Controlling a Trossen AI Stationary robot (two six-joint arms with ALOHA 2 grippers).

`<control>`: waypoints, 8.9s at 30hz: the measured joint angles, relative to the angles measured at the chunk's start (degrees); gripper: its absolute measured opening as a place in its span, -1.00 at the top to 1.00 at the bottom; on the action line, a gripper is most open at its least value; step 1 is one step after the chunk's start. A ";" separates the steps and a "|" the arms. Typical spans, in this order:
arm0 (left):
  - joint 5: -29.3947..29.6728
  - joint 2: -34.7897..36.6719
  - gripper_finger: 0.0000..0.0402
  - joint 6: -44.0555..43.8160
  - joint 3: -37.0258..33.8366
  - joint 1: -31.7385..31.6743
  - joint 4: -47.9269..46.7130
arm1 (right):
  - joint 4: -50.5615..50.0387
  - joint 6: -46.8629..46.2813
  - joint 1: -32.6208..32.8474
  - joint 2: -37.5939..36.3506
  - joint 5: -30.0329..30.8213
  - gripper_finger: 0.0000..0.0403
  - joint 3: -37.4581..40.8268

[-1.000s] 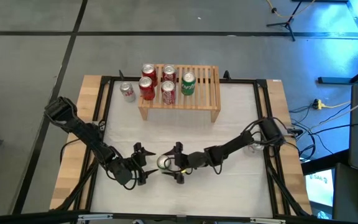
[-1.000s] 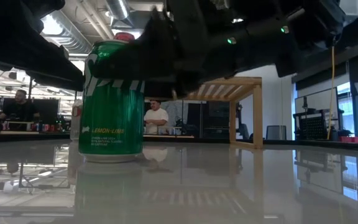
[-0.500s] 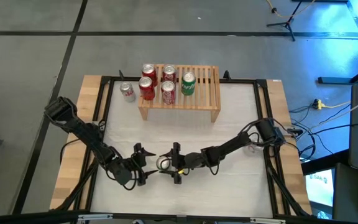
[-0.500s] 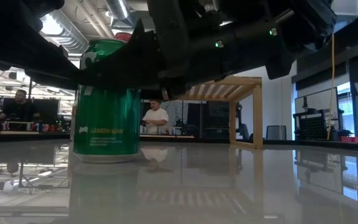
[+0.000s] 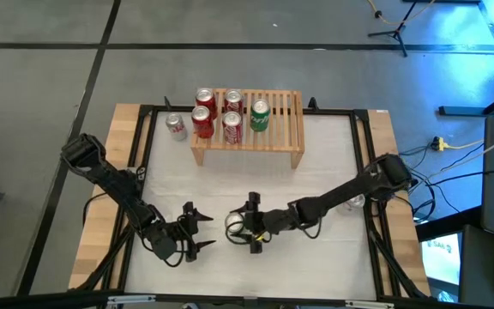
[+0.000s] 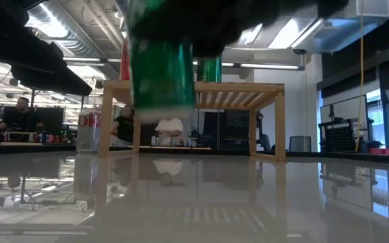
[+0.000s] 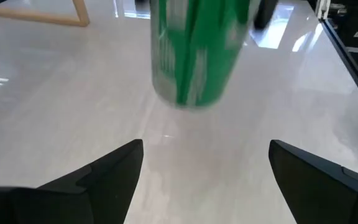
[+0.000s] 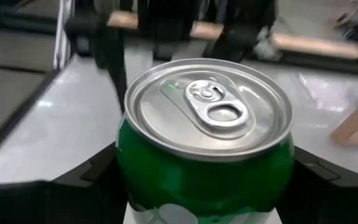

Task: Place canned beverage on shelf
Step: Put the green soda can on the shelf aligned with the other green soda can, then put the silver soda can on the shelf

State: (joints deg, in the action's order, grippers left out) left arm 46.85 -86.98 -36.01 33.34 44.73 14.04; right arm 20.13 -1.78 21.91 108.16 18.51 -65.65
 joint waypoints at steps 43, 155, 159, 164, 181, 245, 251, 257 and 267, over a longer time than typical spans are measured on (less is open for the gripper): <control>0.66 0.00 -0.68 -2.86 0.00 -0.11 0.63 | -20.32 6.07 -20.62 -25.36 7.25 -0.42 -0.09; -1.11 -0.02 -0.68 -3.04 0.00 -0.33 3.21 | -110.25 -63.06 8.83 -44.38 6.82 -0.73 -7.17; -1.09 -0.02 -0.68 -3.04 0.00 -0.33 3.21 | -110.22 -67.31 8.83 -47.10 0.57 -0.73 -1.46; -1.09 -0.02 -0.68 -3.04 0.00 -0.33 3.21 | -110.15 -68.87 8.83 -47.35 -4.20 -0.73 3.27; -1.09 -0.02 -0.68 -3.04 0.00 -0.33 3.19 | -108.23 -71.74 8.83 -47.17 -13.77 -0.73 12.08; -1.65 -0.02 -0.68 -3.65 0.00 -1.91 3.63 | -97.12 -46.90 6.86 -43.29 9.54 -0.33 -14.68; -2.54 -0.02 -0.68 -4.35 0.00 -1.95 3.63 | -99.38 -36.57 -0.57 -36.63 9.23 -0.33 -25.52; -2.63 -0.02 -0.68 -4.37 0.00 -1.97 3.61 | -106.07 -29.03 -11.10 -27.98 5.89 -0.33 -38.28; -3.04 -0.02 -0.68 -4.59 0.00 -1.97 3.61 | -110.08 -19.95 -26.92 -17.10 -0.36 -0.32 -49.29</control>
State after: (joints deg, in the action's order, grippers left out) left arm 43.81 -87.00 -40.60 33.34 42.76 17.65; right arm -89.95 -21.73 -5.01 91.06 18.15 -114.93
